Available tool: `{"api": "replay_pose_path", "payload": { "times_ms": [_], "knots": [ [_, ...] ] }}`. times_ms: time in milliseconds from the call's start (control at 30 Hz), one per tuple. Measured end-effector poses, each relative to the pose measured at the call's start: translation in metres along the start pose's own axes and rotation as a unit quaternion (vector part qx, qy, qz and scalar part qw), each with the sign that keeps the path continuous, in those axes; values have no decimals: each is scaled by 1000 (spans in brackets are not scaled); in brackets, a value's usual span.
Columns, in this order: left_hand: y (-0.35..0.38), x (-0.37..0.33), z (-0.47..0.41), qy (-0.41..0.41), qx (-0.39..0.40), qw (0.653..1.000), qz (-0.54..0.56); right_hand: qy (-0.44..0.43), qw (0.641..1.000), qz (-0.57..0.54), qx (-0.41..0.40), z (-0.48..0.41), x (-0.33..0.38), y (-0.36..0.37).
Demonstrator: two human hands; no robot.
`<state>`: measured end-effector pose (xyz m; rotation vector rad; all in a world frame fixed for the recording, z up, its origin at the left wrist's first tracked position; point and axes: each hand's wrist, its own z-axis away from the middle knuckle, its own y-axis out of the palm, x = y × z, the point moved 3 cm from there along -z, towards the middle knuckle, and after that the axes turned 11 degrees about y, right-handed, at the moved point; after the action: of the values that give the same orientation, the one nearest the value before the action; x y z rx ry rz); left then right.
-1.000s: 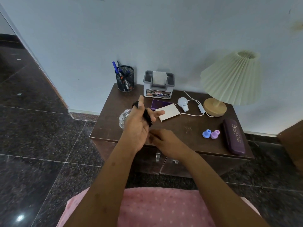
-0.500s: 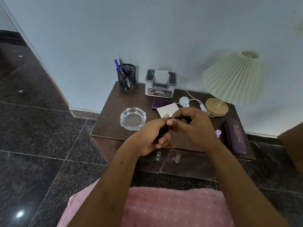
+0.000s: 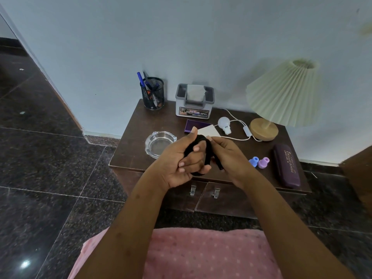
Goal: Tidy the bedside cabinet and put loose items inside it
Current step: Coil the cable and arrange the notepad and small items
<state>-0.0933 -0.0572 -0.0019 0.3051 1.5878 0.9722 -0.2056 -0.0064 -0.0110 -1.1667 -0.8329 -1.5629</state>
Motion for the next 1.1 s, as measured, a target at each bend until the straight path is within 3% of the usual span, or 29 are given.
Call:
{"api": "replay_pose_path", "payload": {
  "times_ms": [100, 333, 467, 600, 767, 900, 1100],
  "knots": [
    [-2, 1, 0, 9, -44, 999, -11, 6, 1000, 20, 0, 0, 0, 0],
    [3, 3, -2, 16, -15, 999, 41, 62, 996, -3, 58, -2, -7, -1],
    [-7, 1, -4, 48, -101, 993, -34, 106, 986, -81, 98, -3, -10, -4],
    [-16, 1, -7, 90, -207, 962, -152, 34, 992, -54, 107, -4, -11, -2],
    [-28, -3, -6, 146, -312, 897, -277, 60, 982, -110, 139, -3, -9, 4],
    [-32, -3, -5, 151, -315, 870, -349, 65, 986, -92, 121, -2, -8, 7],
    [-30, -4, -6, 151, -299, 891, -306, 63, 981, -134, 122, 0, -3, 15]
  ]
}}
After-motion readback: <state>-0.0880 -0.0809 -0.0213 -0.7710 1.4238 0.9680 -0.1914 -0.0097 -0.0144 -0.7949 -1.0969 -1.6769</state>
